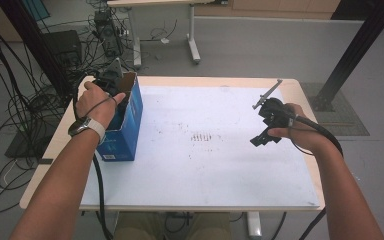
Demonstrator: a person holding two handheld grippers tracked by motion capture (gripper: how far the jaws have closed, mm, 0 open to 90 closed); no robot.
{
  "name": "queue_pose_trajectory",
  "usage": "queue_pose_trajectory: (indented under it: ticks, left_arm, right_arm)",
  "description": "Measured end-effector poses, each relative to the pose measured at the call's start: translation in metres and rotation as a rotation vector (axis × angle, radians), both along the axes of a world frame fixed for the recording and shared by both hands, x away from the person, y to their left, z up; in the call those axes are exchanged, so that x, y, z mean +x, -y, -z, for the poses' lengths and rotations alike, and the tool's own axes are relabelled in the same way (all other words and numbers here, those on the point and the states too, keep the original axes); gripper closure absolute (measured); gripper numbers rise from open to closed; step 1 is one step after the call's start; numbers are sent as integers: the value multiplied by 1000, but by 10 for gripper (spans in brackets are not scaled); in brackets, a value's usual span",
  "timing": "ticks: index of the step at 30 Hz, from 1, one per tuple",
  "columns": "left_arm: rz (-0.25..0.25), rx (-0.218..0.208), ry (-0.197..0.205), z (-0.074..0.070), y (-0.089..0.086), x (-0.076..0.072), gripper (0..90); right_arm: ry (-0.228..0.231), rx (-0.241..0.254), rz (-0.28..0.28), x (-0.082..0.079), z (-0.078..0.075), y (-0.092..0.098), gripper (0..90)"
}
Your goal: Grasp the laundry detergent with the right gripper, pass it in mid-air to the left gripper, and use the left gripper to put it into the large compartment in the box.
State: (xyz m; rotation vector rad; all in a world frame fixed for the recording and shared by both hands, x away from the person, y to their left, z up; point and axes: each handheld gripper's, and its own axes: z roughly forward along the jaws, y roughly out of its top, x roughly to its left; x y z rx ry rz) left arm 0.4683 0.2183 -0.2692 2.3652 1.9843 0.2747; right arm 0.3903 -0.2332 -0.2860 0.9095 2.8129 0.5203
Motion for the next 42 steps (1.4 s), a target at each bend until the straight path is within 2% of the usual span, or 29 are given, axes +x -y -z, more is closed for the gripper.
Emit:
queue_pose_trajectory:
  ticks: [42]
  left_arm:
    - [0,-6,13,0,0,-1,374]
  right_arm:
    - [1,0,0,-1,0,-1,87]
